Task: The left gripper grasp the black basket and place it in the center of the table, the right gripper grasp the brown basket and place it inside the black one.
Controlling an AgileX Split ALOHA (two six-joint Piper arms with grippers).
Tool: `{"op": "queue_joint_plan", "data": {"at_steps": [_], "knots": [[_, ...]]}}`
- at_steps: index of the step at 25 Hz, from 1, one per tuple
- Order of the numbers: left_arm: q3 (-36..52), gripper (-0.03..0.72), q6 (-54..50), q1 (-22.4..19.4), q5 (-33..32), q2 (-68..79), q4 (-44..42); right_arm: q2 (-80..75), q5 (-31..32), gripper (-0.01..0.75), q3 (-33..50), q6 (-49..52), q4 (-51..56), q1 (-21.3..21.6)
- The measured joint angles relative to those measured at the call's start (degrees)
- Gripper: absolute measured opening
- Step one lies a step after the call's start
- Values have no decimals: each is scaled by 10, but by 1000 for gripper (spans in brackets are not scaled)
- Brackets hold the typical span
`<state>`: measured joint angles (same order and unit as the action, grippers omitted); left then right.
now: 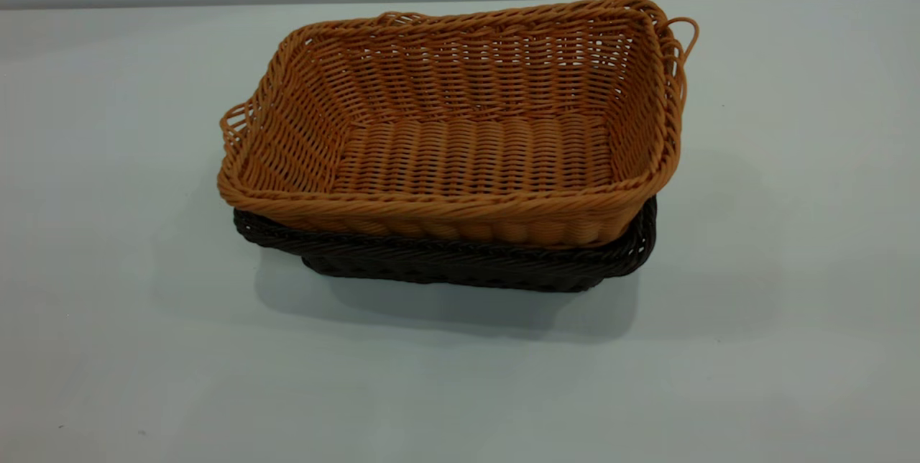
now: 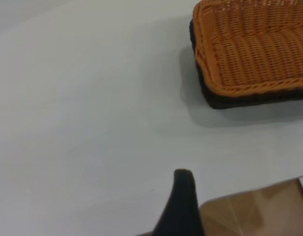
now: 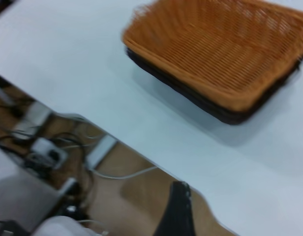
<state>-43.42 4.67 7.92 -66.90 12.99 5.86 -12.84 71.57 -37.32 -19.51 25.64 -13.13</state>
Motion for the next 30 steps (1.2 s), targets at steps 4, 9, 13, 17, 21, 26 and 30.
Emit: {"op": "queue_joint_plan", "data": {"at_steps": [4, 9, 13, 17, 21, 26, 30], "knots": [[51, 579, 0, 0, 0, -72, -21, 77, -27, 582, 66, 24, -66, 0], [92, 579, -1, 0, 0, -120, -33, 133, -49, 582, 93, 61, -123, 0], [116, 579, -1, 0, 2, -129, -33, 138, -52, 582, 93, 73, -136, 0], [135, 579, -1, 0, 3, -129, -34, 138, -53, 582, 103, 95, -145, 0], [144, 579, -1, 0, 11, -129, -34, 138, -55, 582, 103, 114, -157, 0], [154, 579, -1, 0, 22, -129, -34, 138, -55, 582, 103, 118, -157, 0], [154, 579, -1, 0, 23, -129, -34, 138, -56, 582, 103, 118, -157, 0]]}}
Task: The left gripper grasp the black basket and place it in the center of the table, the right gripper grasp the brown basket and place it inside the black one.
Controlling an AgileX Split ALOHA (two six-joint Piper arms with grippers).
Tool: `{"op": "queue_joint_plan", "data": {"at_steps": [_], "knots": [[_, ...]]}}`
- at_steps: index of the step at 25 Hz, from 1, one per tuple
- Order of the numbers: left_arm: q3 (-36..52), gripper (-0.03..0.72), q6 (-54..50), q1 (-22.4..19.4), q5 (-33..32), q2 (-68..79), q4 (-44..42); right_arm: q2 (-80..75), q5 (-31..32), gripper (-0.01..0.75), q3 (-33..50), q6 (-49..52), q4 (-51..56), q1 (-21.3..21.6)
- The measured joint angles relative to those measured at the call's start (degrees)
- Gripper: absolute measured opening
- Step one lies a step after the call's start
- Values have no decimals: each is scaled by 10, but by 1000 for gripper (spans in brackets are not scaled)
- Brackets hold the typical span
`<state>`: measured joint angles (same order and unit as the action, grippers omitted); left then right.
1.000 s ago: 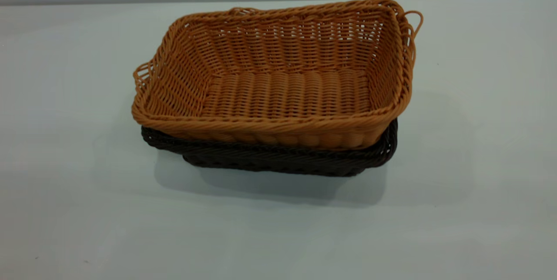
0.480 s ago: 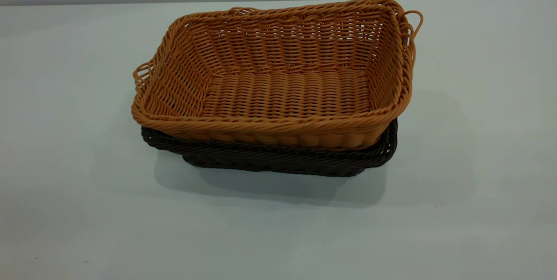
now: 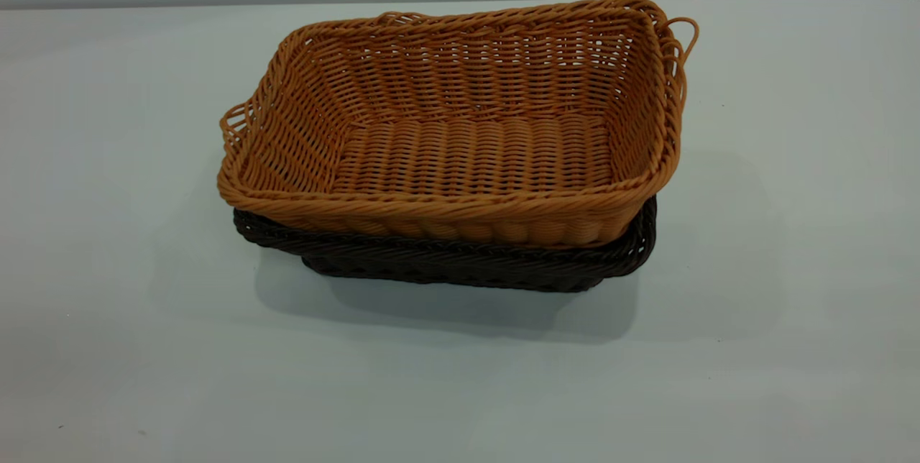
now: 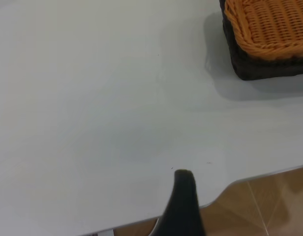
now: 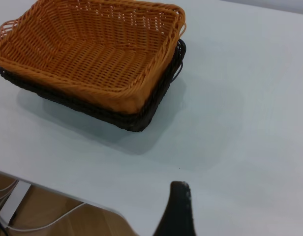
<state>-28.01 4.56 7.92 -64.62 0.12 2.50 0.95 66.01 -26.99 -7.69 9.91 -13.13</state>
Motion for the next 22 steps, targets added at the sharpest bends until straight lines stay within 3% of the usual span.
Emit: {"op": "queue_joint_plan", "data": {"at_steps": [7, 14, 22], "knots": [[0, 579, 0, -1, 1, -2, 0, 0, 0, 582, 0, 1, 0, 0], [0, 579, 0, -81, 3, -12, -3, 0, -1, 582, 0, 1, 0, 0], [0, 579, -39, -88, 3, -12, -22, 0, -1, 582, 0, 1, 0, 0]]}}
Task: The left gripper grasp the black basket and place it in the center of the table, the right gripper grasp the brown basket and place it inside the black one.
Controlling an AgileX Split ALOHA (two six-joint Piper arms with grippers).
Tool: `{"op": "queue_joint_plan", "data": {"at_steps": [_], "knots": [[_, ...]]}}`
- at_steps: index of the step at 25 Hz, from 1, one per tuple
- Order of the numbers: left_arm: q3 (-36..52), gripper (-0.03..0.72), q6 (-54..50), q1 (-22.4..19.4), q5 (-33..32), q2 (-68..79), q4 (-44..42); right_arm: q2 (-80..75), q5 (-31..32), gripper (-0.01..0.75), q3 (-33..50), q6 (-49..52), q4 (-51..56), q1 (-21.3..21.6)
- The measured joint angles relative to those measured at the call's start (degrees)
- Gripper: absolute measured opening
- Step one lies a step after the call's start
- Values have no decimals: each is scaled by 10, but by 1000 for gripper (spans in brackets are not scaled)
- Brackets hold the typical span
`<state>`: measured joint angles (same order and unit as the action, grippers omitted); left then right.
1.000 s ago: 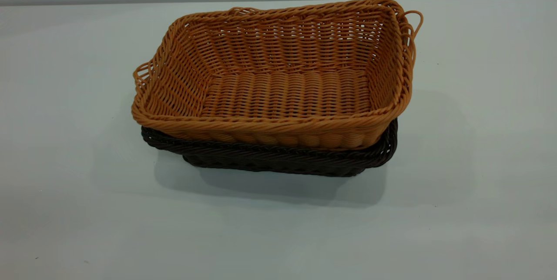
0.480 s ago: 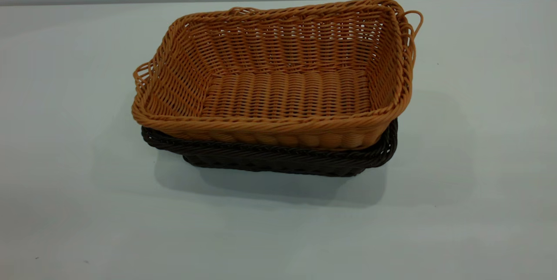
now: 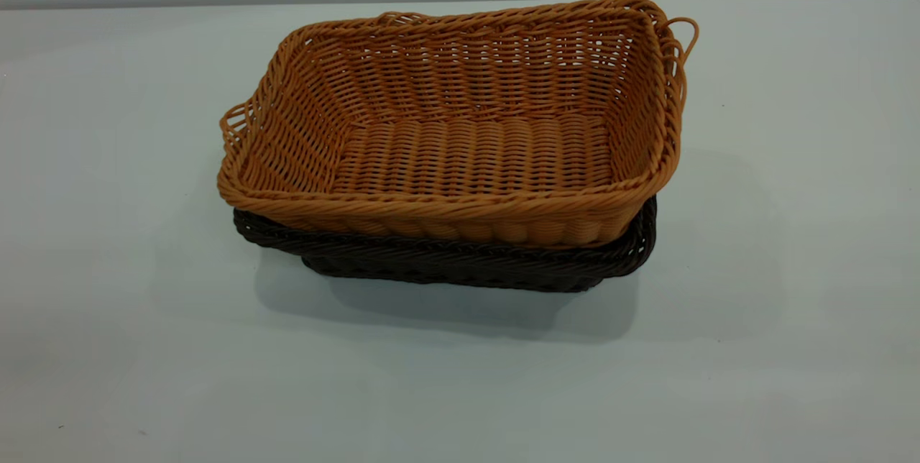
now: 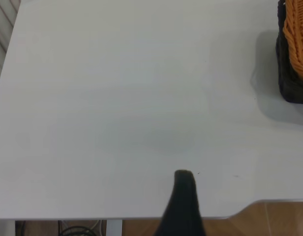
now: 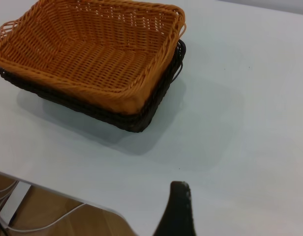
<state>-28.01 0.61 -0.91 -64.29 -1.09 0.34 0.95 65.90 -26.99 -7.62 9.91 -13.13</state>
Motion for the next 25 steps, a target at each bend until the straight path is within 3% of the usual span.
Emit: {"op": "queue_joint_plan", "data": {"at_steps": [13, 16, 22, 25], "knots": [[1, 579, -2, 0, 0, 0, -3, 0, 0, 582, 0, 0, 0, 1], [1, 579, -3, 0, 0, 0, -3, 0, 0, 582, 0, 0, 1, 36], [1, 579, -6, 0, 0, 0, -3, 0, 0, 582, 0, 7, -6, 151], [1, 579, -3, 0, 0, 0, -3, 0, 0, 582, 0, 32, -25, 174]]}}
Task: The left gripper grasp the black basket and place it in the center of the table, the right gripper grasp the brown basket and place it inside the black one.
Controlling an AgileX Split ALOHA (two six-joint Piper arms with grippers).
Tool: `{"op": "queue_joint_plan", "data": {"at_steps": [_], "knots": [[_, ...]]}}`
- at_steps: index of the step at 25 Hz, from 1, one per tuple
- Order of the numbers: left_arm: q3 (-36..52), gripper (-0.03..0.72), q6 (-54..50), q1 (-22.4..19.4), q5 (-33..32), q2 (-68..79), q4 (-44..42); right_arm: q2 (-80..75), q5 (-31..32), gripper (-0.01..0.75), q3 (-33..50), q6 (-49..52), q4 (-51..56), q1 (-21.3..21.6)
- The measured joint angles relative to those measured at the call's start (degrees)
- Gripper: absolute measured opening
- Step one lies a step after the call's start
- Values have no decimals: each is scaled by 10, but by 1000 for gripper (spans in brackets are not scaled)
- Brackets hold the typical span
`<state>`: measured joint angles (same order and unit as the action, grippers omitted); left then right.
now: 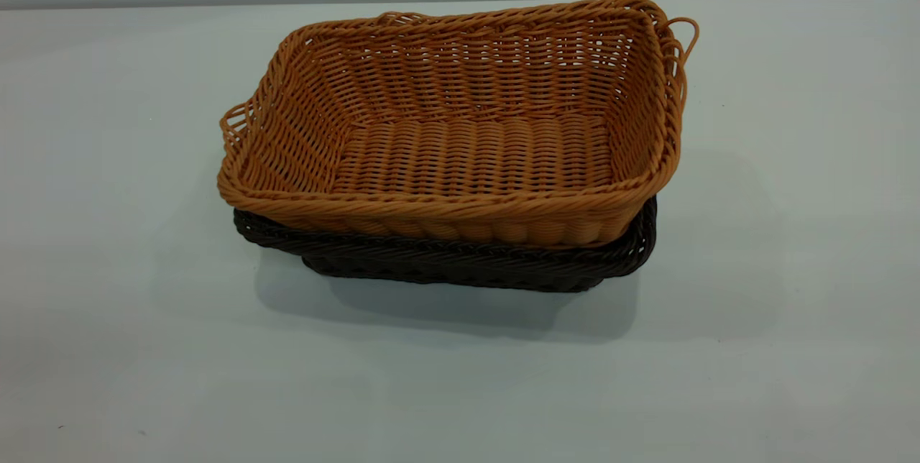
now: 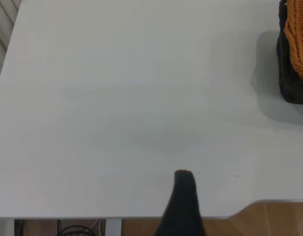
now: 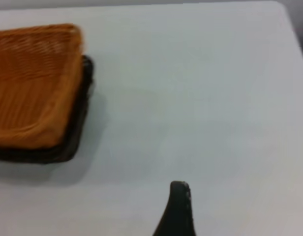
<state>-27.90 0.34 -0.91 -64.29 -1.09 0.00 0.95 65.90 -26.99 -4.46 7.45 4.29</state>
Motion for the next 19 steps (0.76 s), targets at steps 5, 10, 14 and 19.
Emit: {"op": "queue_joint_plan", "data": {"at_steps": [5, 10, 14, 19], "knots": [[0, 579, -3, 0, 0, 0, 0, 0, -1, 582, 0, 39, -27, 3], [0, 579, 0, 0, 0, 0, 0, 0, -1, 582, 0, 41, -27, 3], [0, 579, 0, 0, 0, 0, 0, 0, -1, 582, 0, 41, -27, 3], [0, 579, 0, 0, 0, 0, 0, 0, -1, 582, 0, 41, -27, 3]]}}
